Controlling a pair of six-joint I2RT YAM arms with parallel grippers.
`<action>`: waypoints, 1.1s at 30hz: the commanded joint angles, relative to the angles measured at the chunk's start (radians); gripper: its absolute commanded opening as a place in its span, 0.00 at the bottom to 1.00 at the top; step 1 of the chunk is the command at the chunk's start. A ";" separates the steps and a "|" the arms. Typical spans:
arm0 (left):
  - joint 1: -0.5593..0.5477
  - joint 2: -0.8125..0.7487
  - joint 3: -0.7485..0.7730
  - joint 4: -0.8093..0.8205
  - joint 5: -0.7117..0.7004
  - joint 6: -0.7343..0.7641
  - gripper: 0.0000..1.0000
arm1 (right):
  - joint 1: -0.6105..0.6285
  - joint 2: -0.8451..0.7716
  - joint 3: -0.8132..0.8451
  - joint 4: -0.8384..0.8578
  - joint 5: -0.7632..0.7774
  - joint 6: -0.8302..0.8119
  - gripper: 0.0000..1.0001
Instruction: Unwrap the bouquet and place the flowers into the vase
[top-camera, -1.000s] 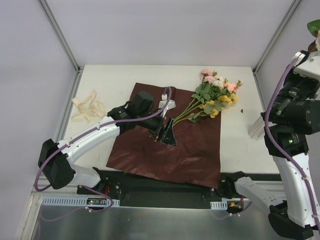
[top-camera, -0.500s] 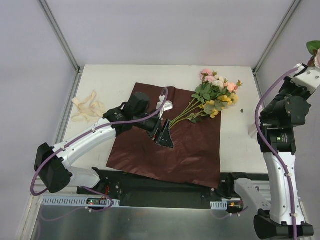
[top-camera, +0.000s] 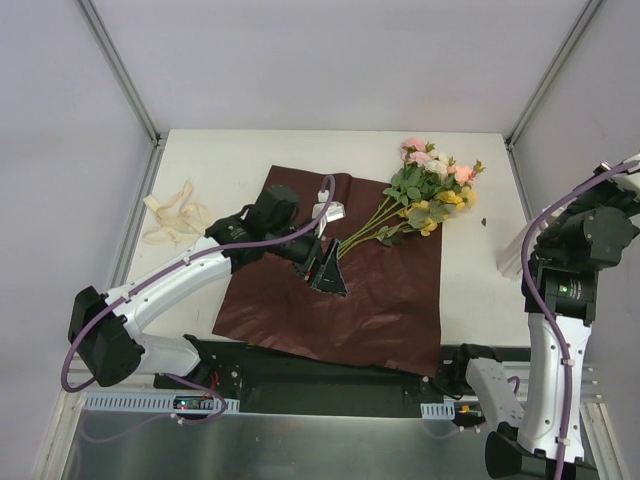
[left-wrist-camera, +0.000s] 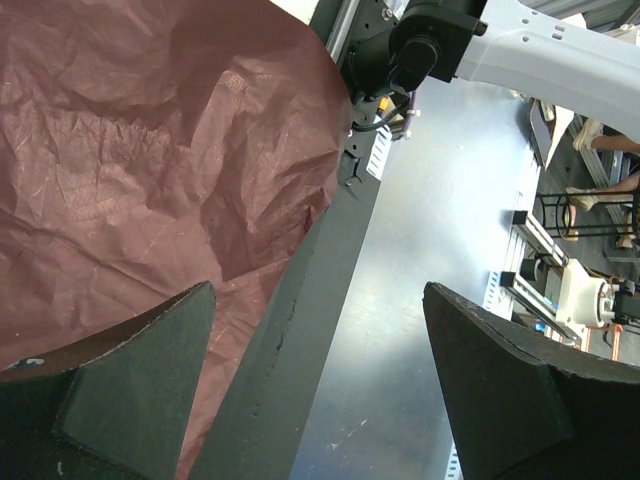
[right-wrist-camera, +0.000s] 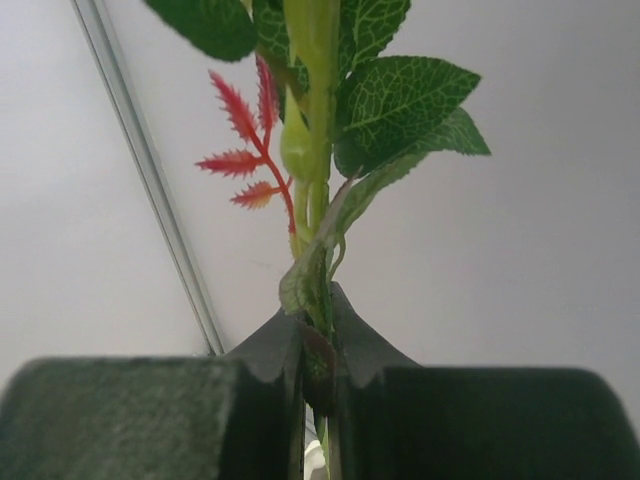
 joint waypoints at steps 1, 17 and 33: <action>0.020 -0.010 -0.004 0.005 0.009 0.013 0.84 | -0.008 0.009 0.058 -0.153 -0.023 0.016 0.01; 0.052 -0.007 -0.015 0.022 0.026 0.000 0.84 | -0.035 0.072 0.078 -0.086 -0.023 -0.058 0.01; 0.095 -0.002 -0.029 0.045 0.048 -0.013 0.85 | -0.051 0.012 -0.189 -0.150 0.009 0.131 0.15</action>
